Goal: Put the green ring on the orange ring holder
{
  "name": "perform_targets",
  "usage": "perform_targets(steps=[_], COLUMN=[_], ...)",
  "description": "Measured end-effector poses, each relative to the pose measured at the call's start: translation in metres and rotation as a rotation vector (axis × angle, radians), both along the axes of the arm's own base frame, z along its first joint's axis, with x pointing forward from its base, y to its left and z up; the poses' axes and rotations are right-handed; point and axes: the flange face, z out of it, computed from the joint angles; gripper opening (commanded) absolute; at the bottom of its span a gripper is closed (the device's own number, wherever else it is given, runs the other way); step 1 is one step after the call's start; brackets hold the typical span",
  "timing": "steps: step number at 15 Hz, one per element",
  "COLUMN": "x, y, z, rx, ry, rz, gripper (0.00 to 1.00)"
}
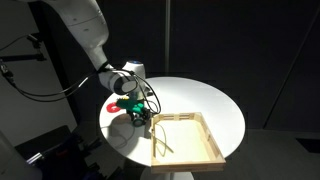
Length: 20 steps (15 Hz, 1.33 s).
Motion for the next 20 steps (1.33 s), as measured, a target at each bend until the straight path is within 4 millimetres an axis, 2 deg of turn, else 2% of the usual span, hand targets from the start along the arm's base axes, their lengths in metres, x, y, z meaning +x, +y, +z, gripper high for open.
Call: perform_targets(steps=[1, 7, 10, 14, 20], x=[0.001, 0.002, 0.005, 0.013, 0.032], y=[-0.001, -0.008, -0.012, -0.013, -0.011], z=[0.001, 0.004, 0.014, 0.044, 0.102], rx=[-0.007, -0.032, -0.040, -0.046, -0.047], ry=[-0.003, -0.006, 0.000, -0.010, -0.069], rz=[-0.003, -0.037, -0.058, -0.074, -0.080], gripper=[0.44, 0.44, 0.44, 0.44, 0.44])
